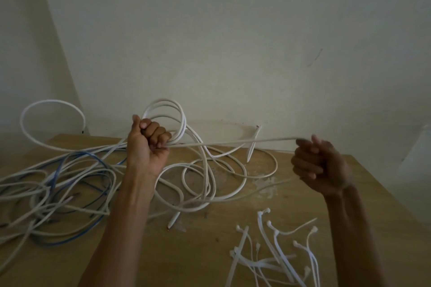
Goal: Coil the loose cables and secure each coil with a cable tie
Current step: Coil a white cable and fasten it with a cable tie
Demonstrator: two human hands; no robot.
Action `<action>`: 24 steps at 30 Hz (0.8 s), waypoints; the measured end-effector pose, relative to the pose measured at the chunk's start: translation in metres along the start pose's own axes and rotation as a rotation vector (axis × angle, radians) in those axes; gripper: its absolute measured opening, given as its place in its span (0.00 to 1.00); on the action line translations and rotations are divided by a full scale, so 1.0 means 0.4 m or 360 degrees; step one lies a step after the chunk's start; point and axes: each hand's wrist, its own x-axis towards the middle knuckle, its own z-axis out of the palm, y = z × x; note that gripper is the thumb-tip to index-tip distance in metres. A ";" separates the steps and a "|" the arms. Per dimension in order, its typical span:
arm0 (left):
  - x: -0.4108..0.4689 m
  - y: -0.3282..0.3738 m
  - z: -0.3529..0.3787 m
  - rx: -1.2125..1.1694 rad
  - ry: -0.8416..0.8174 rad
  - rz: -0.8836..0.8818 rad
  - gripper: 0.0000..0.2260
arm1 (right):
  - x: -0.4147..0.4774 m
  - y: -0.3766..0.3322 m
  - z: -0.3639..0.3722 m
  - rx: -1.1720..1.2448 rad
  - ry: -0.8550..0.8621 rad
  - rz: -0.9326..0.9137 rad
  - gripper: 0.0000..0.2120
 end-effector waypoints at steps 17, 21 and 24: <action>-0.079 -0.186 0.053 0.0742 -0.0501 -0.0145 0.13 | 0.147 0.127 0.221 -0.1793 0.1261 -0.0650 0.06; -0.099 -0.214 0.069 0.0686 -0.0447 -0.0278 0.15 | 0.186 0.220 0.270 -0.2212 0.1187 -0.0793 0.06; -0.097 -0.201 0.063 0.0676 -0.0443 -0.0432 0.17 | 0.195 0.262 0.257 -0.2721 0.1081 -0.0937 0.04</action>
